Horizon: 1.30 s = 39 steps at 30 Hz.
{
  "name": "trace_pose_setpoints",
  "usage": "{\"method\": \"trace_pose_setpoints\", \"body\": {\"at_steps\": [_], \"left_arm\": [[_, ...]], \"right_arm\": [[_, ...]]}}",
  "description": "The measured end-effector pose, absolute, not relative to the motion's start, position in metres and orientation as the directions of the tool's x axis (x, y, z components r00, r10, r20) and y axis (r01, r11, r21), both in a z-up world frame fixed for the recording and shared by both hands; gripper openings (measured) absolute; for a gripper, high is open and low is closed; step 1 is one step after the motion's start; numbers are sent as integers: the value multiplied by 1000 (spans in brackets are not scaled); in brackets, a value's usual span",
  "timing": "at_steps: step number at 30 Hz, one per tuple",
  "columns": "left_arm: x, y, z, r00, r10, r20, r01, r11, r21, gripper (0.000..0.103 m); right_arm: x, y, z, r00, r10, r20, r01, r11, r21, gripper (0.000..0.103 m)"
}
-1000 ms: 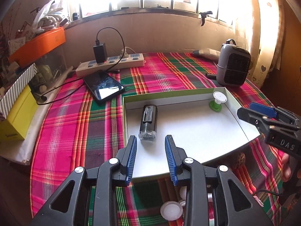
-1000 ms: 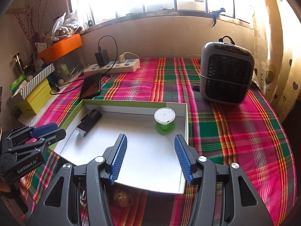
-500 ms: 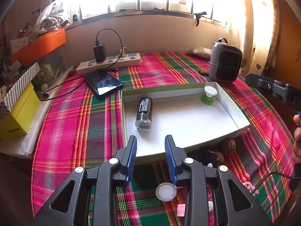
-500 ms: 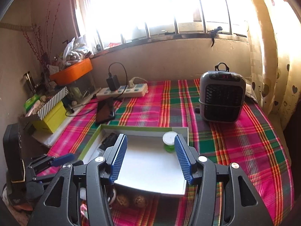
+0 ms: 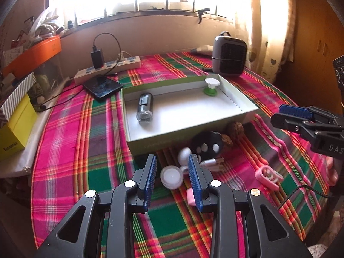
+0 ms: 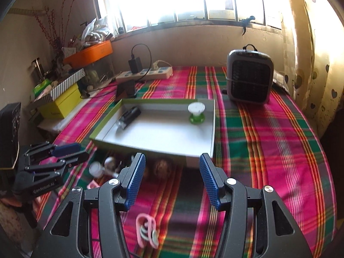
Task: Organize objects
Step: 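Withdraw both tools from the box toward the remaining items, then grasp the pink clip with the left tool while the right tool grasps the pink hook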
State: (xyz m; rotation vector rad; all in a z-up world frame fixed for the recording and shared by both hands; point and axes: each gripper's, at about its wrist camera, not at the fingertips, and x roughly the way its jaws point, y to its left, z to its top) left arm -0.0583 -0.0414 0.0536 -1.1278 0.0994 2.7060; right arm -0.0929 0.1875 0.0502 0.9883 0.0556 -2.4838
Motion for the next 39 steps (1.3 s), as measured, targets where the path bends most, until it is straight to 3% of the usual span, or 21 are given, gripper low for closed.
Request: {"method": "trace_pose_setpoints", "body": {"at_steps": [9,39], "left_arm": [[-39,-31,48,-661,235,-713,-308,-951,-28,29],[-29,-13,22,-590,334,-735,-380,-918,-112,29]], "right_arm": [[-62,186,32,-600,-418,-682,470,-874,122,54],[-40,178,-10,-546,-396,-739,490,-866,102,54]]}}
